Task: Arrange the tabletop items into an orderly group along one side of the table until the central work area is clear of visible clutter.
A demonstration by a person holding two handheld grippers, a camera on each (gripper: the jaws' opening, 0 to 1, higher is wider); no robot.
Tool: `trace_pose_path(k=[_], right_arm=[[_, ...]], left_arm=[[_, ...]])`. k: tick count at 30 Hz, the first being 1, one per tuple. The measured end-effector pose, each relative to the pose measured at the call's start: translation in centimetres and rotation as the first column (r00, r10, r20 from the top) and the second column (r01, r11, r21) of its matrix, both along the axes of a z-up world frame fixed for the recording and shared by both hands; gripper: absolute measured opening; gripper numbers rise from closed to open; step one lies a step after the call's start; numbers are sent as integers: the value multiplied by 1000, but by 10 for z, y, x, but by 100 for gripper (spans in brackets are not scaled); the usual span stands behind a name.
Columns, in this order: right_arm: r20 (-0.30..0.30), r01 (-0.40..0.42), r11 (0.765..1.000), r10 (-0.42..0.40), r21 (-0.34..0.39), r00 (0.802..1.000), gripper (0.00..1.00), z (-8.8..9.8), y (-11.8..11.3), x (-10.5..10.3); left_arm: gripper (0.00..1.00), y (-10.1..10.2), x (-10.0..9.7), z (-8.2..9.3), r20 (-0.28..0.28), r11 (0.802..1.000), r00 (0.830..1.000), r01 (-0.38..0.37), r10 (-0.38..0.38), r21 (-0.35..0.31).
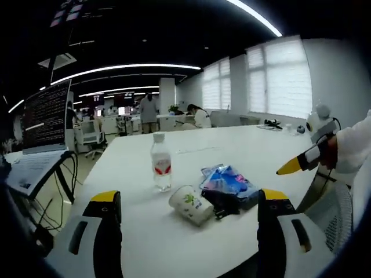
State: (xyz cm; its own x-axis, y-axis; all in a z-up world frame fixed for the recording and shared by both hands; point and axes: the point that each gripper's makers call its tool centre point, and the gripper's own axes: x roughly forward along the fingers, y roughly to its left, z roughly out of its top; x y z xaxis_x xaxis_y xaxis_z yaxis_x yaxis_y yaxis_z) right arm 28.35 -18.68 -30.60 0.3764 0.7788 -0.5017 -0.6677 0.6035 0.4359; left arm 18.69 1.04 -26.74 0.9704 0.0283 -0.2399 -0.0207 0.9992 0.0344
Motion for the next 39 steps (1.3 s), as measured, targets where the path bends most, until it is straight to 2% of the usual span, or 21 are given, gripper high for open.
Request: trace_pose_path(k=[5,18,22,25,26,31,34,35,36,37,39], right_arm=[[9,-31,1000,31,-4,999,46,1,10,4],[32,-127,992,128,-25,991,43,8,33,14],[48,-218,975,220,-29,974,43,17,52,20],[20,-283,959,283,5,959,44,25,71,23],[30,-327,945,327,-2,944,44,27,79,27],[23,-447,894,447,-27,894,44,29,110,36],[32,-523,849,526,-80,850,44,25,121,33],[38,-564,819,570,-103,821,45,25,127,31],[41,-590,799,597,-115,801,45,24,130,30],[41,-598,793,605,-120,795,45,24,131,30],[38,-658,735,671,-160,740,46,19,140,31]], left_arm=[[100,-13,2,1,-10,1000,1000,7,-7,-11],[100,-10,2,-7,-52,1000,999,-7,6,-22],[99,-14,1,-10,-75,1000,997,-3,1,-18],[98,-15,1,-13,-97,1000,995,6,-6,-5],[98,-16,1,-13,-99,1000,995,8,-9,-3],[97,-12,0,-13,-108,1000,994,-1,1,-3],[96,-11,0,-14,-117,1000,993,-7,7,3],[96,-10,0,-15,-119,1000,993,-6,7,6],[96,-10,0,-16,-125,1000,992,-6,7,9],[95,-9,-1,-18,-132,1000,991,-6,8,9],[95,-9,-1,-20,-147,1000,989,-7,8,9]])
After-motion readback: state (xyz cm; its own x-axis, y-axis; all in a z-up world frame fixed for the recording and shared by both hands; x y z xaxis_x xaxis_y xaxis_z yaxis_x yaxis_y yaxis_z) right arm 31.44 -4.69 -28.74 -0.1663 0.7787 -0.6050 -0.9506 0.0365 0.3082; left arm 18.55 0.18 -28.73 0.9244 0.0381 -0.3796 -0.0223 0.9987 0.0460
